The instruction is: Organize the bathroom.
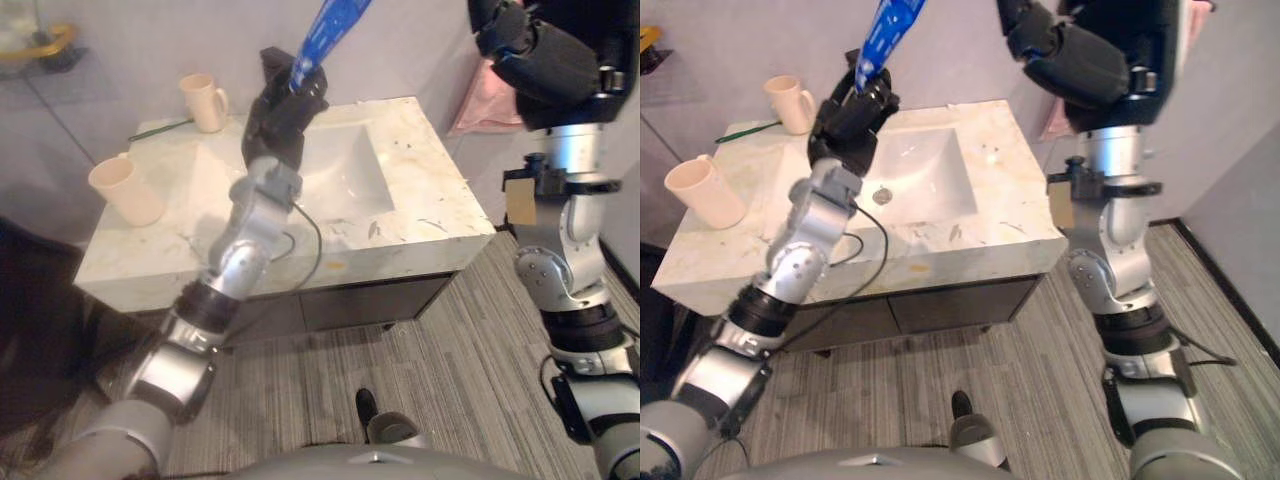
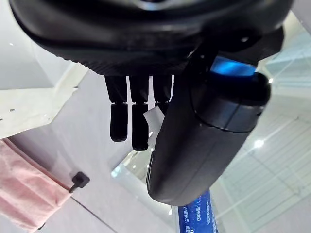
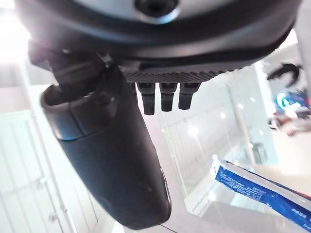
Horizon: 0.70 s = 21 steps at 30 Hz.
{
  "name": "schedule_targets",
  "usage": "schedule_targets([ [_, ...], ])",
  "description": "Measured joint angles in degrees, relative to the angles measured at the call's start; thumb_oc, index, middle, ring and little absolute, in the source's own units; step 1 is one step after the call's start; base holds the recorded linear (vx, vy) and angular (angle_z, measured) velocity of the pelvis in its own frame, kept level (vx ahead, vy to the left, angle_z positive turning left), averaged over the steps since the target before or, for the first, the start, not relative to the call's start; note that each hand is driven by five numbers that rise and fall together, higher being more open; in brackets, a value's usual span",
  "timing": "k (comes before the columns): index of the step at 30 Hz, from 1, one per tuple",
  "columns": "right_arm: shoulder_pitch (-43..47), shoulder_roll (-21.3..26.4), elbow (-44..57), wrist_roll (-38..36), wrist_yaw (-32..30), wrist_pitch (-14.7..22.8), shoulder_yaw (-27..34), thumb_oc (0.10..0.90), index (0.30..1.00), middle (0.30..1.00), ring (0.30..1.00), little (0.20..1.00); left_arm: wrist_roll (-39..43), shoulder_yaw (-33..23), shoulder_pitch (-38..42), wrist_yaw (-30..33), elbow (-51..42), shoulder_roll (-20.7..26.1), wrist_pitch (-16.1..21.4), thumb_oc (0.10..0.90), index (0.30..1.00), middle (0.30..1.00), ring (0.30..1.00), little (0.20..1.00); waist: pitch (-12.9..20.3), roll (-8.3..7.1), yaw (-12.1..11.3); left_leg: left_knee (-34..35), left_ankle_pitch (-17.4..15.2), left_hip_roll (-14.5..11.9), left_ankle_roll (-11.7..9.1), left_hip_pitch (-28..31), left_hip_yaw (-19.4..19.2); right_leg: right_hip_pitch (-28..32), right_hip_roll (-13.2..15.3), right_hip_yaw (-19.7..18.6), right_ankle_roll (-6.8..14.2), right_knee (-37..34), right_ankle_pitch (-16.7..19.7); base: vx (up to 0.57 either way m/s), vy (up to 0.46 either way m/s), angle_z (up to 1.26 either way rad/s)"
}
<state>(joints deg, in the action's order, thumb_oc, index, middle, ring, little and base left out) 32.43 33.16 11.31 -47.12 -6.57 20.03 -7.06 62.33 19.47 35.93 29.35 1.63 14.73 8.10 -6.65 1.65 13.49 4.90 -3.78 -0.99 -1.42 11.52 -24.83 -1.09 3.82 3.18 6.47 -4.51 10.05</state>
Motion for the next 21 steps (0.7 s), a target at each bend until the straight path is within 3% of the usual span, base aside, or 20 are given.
schedule_targets([
  [6, 0.0, -2.64, -0.71, -7.87, 0.44, -3.15, -1.47, 0.8, 0.9, 0.9, 0.9, 0.9, -0.21, -0.14, -3.91, -0.96, 0.01, -1.11, 3.45, 0.4, 0.3, 0.3, 0.3, 0.3, -0.14, -0.29, -2.08, -0.02, 0.05, -0.27, -0.02, -0.75, 1.41, -0.07, 0.05, 1.5, -0.36, 0.01, -0.24, 0.0, -0.018, 0.13],
  [9, 0.1, -4.67, -2.87, -12.39, 1.25, -5.08, -1.43, 0.8, 0.9, 0.9, 0.9, 0.9, -1.65, 0.06, -5.06, -2.16, 0.01, -2.71, 4.82, 0.4, 0.3, 0.3, 0.3, 0.3, -0.13, -1.13, -2.42, -0.03, 0.06, -0.48, -0.03, -1.0, 2.34, 0.18, 0.08, 2.67, -0.84, 0.01, -0.55, 0.01, -0.016, 0.14],
  [11, 0.12, -5.63, -4.07, -12.72, 1.25, -5.62, -1.42, 0.8, 0.9, 0.9, 0.9, 0.9, -2.08, 0.2, -5.09, -2.25, 0.01, -2.88, 5.32, 0.4, 0.3, 0.3, 0.3, 0.3, -0.23, -1.45, -2.41, -0.04, 0.09, -0.55, -0.08, -1.0, 2.57, 0.24, 0.06, 2.88, -0.87, 0.01, -0.57, 0.0, -0.007, 0.09],
  [14, 0.13, -6.63, -6.96, -15.05, 1.29, -9.99, -2.63, 0.8, 0.9, 0.9, 0.9, 0.9, -2.43, 0.49, -5.08, -3.44, 0.01, -4.21, 6.21, 0.4, 0.3, 0.3, 0.3, 0.3, -0.45, -1.82, -2.73, -0.04, 0.11, -0.64, -0.09, -1.15, 3.01, 0.36, 0.11, 3.5, -0.91, 0.01, -0.6, -0.01, -0.026, 0.08],
  [21, 0.2, -6.62, -12.31, -14.88, 1.74, -13.14, -6.96, 0.8, 0.9, 0.9, 0.9, 0.9, -2.47, 2.37, -5.07, -3.69, 0.01, -5.26, 6.35, 0.4, 0.3, 0.3, 0.3, 0.3, -0.59, -2.05, -3.09, -0.04, 0.12, -0.71, -0.11, -1.22, 3.4, 0.48, 0.16, 4.22, -1.07, 0.01, -0.74, -0.01, -0.019, 0.04],
])
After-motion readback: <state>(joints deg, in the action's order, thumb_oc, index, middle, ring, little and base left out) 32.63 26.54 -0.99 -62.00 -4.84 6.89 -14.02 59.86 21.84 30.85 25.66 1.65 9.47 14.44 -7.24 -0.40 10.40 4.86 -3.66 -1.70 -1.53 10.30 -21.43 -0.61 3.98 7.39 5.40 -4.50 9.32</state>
